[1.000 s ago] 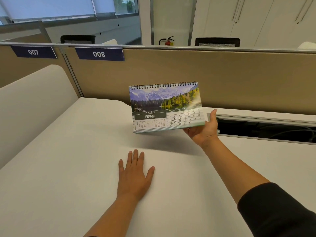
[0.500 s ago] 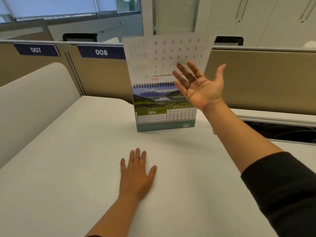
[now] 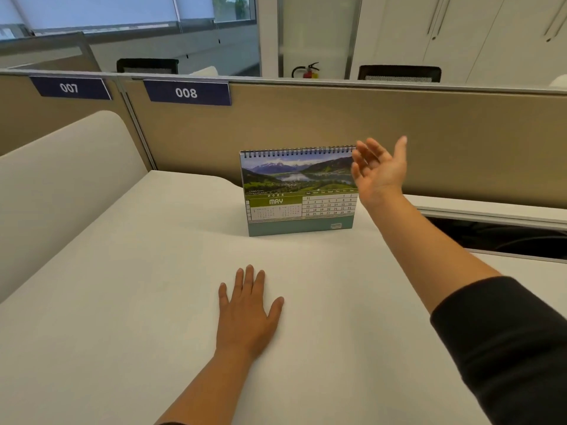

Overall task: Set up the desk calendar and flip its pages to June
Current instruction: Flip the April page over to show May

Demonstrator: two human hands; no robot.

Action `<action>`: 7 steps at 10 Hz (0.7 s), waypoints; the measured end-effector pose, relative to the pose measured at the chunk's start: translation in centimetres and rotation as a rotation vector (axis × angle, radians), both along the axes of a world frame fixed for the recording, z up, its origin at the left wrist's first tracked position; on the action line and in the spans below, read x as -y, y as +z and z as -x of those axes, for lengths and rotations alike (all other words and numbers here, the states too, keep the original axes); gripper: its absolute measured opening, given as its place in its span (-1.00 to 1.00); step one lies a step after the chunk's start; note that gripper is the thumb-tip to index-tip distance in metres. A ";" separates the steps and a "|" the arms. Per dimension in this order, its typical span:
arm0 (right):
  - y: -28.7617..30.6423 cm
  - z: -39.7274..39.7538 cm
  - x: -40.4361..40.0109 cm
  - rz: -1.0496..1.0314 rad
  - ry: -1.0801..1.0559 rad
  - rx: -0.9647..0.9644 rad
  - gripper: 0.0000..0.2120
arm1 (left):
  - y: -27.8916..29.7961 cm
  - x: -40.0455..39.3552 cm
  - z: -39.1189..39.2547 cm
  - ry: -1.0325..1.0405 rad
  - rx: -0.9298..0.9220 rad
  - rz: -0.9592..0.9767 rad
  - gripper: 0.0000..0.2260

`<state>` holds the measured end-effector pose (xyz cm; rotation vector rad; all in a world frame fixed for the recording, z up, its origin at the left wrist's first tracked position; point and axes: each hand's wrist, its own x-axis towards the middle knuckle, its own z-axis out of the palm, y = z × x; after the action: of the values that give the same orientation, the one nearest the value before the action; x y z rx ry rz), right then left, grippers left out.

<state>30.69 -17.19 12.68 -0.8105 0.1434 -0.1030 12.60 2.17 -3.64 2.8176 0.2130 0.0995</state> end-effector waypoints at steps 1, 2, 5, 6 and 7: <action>-3.3 0.4 1.5 0.163 -0.213 -0.281 -0.68 | 0.1 0.0 0.1 -0.003 -0.002 -0.002 -0.41; -6.4 0.6 2.6 0.393 -0.159 -0.440 -0.72 | 0.2 0.0 0.2 -0.001 -0.003 -0.006 -0.41; -9.6 1.3 0.9 0.952 0.022 -0.277 -0.53 | 0.2 -0.1 0.2 -0.001 -0.011 -0.016 -0.41; -9.5 1.2 0.5 0.992 0.035 -0.232 -0.53 | 0.2 -0.1 0.2 -0.001 -0.009 -0.013 -0.41; -9.7 1.1 0.3 0.971 -0.019 -0.250 -0.56 | 0.2 -0.1 0.2 0.000 -0.009 -0.010 -0.41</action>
<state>29.57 -17.54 2.95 -1.7923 0.3486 -0.0859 12.43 2.26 -3.43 2.8284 0.2150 0.0883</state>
